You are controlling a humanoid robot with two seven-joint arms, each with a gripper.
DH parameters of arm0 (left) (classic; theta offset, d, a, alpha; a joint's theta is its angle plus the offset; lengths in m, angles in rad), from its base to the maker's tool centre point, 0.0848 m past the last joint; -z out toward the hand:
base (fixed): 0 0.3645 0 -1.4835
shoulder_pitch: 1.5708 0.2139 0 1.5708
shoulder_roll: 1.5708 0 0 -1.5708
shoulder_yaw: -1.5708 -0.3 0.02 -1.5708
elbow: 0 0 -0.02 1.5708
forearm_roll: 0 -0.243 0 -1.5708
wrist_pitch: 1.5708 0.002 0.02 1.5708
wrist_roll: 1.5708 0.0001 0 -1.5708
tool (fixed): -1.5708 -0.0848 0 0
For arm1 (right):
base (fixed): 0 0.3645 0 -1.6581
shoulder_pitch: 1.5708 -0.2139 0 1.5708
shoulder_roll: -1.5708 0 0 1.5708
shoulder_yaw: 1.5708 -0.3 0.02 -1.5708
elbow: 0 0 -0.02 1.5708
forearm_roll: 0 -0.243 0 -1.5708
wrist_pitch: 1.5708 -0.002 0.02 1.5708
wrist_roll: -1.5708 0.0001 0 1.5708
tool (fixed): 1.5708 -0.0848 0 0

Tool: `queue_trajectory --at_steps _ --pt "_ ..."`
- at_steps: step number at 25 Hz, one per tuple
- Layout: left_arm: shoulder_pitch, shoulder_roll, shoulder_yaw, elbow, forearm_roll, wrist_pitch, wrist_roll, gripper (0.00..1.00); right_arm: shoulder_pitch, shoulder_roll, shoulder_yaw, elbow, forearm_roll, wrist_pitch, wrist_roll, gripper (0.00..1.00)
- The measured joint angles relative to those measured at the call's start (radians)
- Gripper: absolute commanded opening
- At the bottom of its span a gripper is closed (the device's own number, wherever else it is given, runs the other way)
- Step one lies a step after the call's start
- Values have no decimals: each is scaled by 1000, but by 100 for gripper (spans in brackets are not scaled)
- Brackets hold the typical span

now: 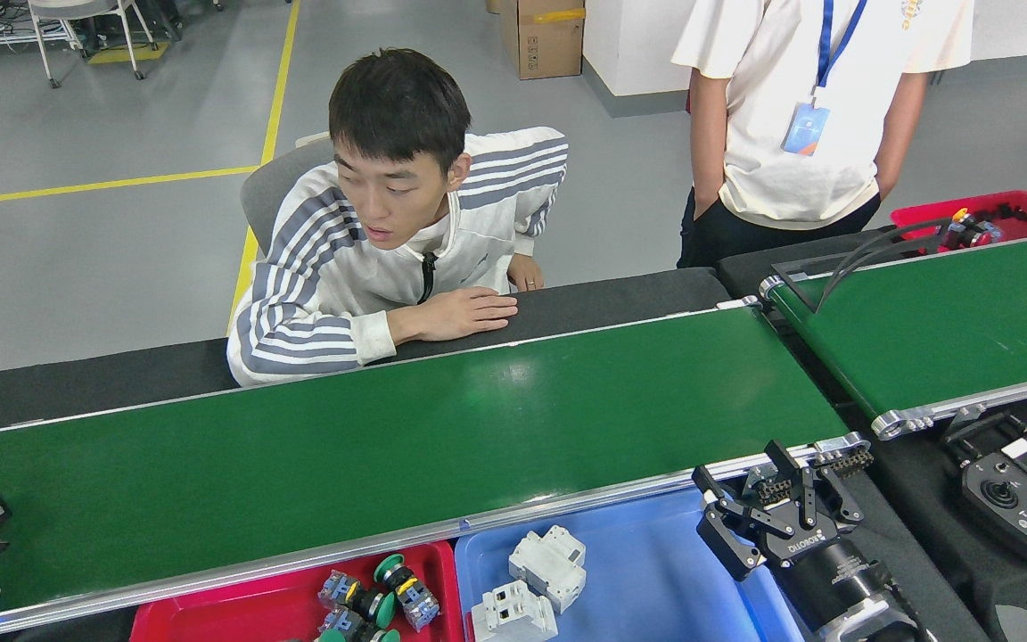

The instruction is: Pick switch part from conveyor to tray

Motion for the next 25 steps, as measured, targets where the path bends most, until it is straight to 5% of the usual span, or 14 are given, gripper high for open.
queue_trajectory --at_steps 8,15,19,25 --pt "0 0 1 -8 44 -72 3 17 -3 0 0 15 0 3 0 100" --pt "27 -62 -5 -140 63 -248 -5 18 -1 0 -4 12 -1 8 0 100" --pt "160 -114 -10 -393 63 -371 -37 19 12 0 -50 0 -1 33 0 100" --pt "563 -145 -12 -1026 142 -514 -153 29 30 0 -64 -13 -1 111 0 100"
